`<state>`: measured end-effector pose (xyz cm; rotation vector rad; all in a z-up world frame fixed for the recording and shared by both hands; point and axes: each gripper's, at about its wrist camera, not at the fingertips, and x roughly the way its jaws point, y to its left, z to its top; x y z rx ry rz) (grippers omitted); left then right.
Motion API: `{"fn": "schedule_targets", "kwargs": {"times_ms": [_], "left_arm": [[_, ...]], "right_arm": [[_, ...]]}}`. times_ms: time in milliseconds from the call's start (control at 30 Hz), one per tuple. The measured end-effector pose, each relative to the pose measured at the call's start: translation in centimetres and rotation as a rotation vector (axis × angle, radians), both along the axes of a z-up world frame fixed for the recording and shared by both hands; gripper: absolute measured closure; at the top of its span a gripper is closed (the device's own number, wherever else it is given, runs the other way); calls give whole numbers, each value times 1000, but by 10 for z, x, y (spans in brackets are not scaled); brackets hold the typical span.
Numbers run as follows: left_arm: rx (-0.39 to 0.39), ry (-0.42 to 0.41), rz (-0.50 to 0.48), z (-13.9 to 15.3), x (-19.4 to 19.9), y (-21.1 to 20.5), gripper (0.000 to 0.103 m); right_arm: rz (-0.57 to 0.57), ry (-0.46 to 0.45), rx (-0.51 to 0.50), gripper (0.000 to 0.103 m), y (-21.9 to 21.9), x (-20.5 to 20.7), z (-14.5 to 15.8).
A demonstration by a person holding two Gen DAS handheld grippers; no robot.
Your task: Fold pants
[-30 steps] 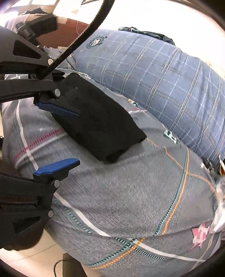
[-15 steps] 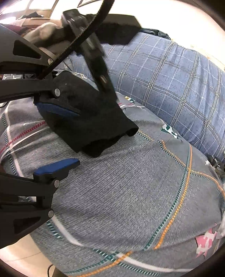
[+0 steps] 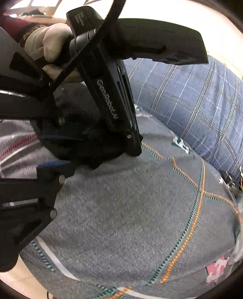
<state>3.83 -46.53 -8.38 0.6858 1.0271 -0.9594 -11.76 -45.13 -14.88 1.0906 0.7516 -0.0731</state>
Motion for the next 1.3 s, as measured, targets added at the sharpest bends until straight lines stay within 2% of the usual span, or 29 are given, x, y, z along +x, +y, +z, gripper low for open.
{"fn": "schedule_targets", "kwargs": {"times_ms": [267, 533, 900, 1300], "left_arm": [[-216, 51, 75, 61, -5, 52, 95], [-390, 80, 205, 102, -2, 141, 95], [-555, 137, 416, 109, 11, 292, 96], [-674, 197, 680, 89, 31, 432, 97]], "right_arm": [[39, -122, -109, 87, 25, -13, 51], [131, -180, -191, 87, 75, -1, 98], [333, -172, -268, 88, 183, 41, 125], [574, -164, -315, 90, 296, 94, 129]]}}
